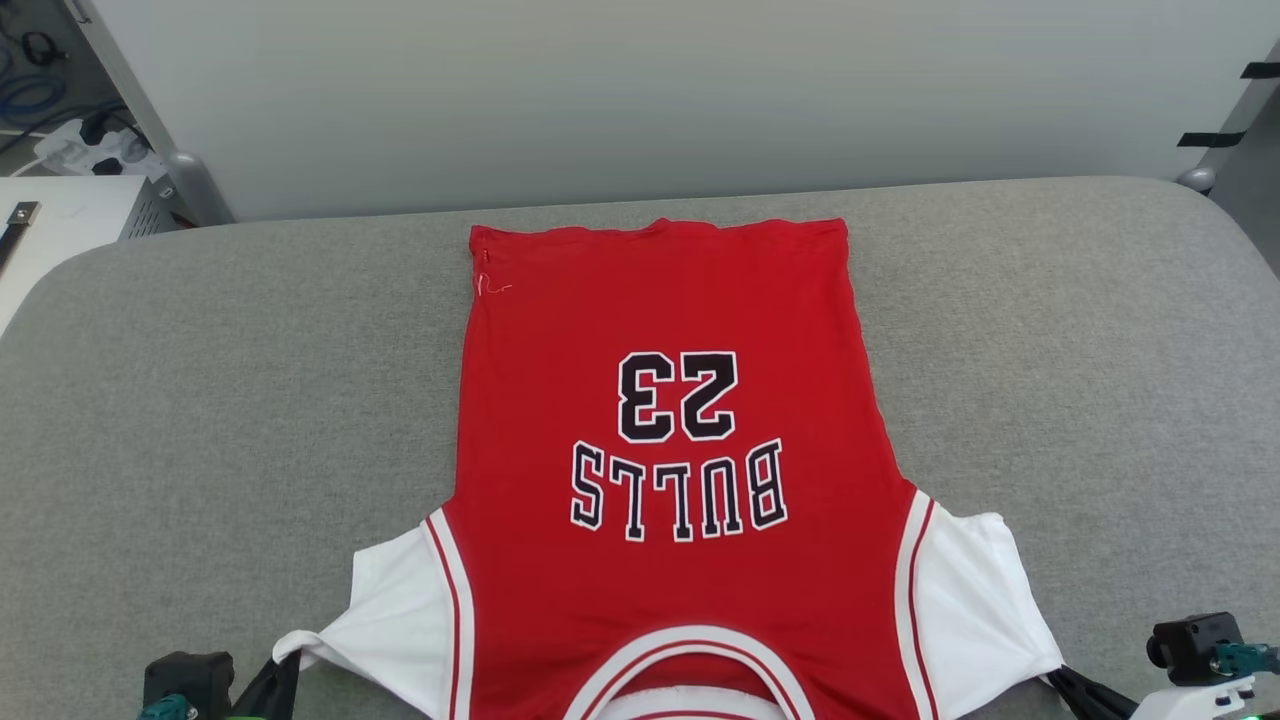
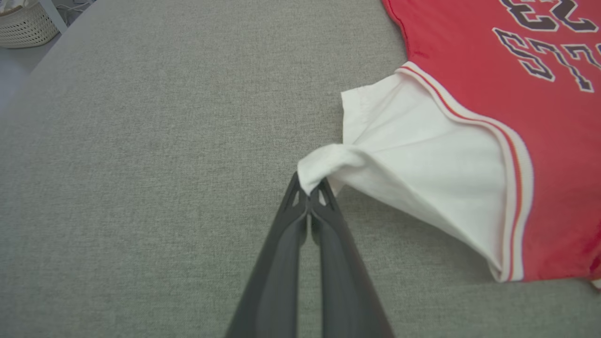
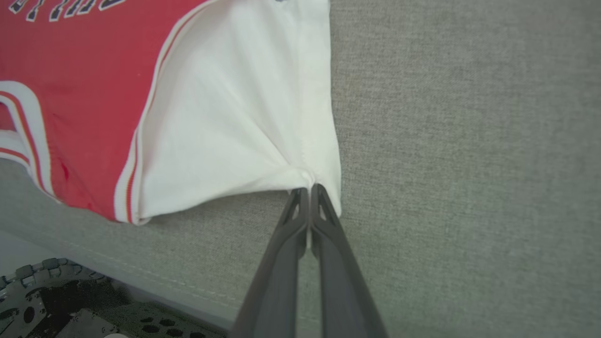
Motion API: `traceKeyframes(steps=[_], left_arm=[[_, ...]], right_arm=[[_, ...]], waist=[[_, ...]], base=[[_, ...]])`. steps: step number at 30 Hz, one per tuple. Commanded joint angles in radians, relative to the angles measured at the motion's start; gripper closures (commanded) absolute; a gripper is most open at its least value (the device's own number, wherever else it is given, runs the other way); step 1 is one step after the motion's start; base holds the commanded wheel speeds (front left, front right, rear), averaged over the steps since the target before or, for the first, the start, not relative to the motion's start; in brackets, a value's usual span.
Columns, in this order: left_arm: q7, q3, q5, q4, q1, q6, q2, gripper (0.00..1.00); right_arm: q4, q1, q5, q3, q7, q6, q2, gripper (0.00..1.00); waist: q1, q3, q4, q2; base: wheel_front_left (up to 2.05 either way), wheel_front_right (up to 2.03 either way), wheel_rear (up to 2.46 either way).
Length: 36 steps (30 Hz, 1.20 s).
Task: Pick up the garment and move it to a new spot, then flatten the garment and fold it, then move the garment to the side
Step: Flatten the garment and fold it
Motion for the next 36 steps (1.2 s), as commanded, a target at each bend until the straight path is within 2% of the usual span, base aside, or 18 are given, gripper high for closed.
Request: traceKeyframes(steps=[1,2,3,4,5,9,13,18,21,25,30,36], left_arm=[[-0.006,0.009,0.006,-0.003,0.013,0.011,-0.005,1.00],[-0.006,0.011,0.011,-0.006,0.011,0.014,-0.007,1.00],[-0.006,0.010,0.015,-0.008,0.009,0.016,-0.008,1.00],[-0.006,0.008,0.023,-0.012,0.005,0.017,-0.008,1.00],[-0.006,0.008,0.027,-0.016,0.002,0.018,-0.009,1.00],[-0.006,0.007,0.046,-0.035,-0.013,0.028,-0.015,1.00],[-0.006,0.033,0.070,-0.073,-0.022,0.047,-0.028,1.00],[-0.006,0.063,0.130,-0.127,-0.042,0.070,-0.053,1.00],[-0.006,0.079,0.165,-0.154,-0.066,0.076,-0.074,1.00],[-0.006,0.108,0.214,-0.183,-0.103,0.071,-0.111,1.00],[-0.006,0.159,0.277,-0.207,-0.148,0.044,-0.177,1.00],[-0.006,0.208,0.358,-0.224,-0.187,0.000,-0.259,1.00]], right_arm=[[-0.005,0.022,-0.013,-0.024,0.006,-0.001,0.007,1.00],[-0.011,0.029,-0.019,-0.044,0.007,-0.001,0.017,0.96],[-0.016,0.033,-0.024,-0.060,0.010,-0.001,0.025,0.65],[-0.026,0.036,-0.034,-0.081,0.013,-0.001,0.036,0.07],[-0.034,0.037,-0.041,-0.100,0.013,-0.001,0.044,0.00],[-0.085,0.029,-0.086,-0.187,0.011,-0.001,0.065,0.00],[-0.187,-0.014,-0.146,-0.313,0.013,-0.001,0.085,0.00],[-0.326,-0.162,-0.230,-0.461,0.077,-0.001,0.108,0.00],[-0.364,-0.291,-0.249,-0.496,0.153,-0.001,0.106,0.00],[-0.359,-0.484,-0.253,-0.482,0.306,-0.001,0.071,0.00],[-0.280,-0.734,-0.237,-0.377,0.530,-0.001,0.001,0.00],[-0.117,-0.998,-0.161,-0.248,0.897,-0.001,-0.021,0.00]], waist=[[0.0001,-0.002,0.004,0.0000],[0.0001,-0.003,0.006,0.0000],[0.0001,-0.003,0.008,0.0000],[0.0001,-0.003,0.010,0.0000],[0.0001,-0.002,0.011,0.0000],[0.0001,0.005,0.018,0.0000],[0.0001,0.029,0.029,0.0000],[0.0001,0.096,0.068,0.0000],[0.0001,0.142,0.103,0.0000],[0.0001,0.216,0.156,0.0000],[0.0001,0.323,0.225,0.0000],[0.0001,0.449,0.278,0.0000]], base=[[0.00,0.00,0.00],[0.00,0.00,0.00],[0.00,0.00,0.00],[0.00,0.00,0.00],[0.00,0.00,0.00],[0.00,0.00,0.00],[0.00,0.00,0.00],[0.00,0.00,0.00],[0.00,0.00,0.00],[0.00,0.00,0.00],[0.00,0.00,0.00],[0.00,0.00,0.00]])
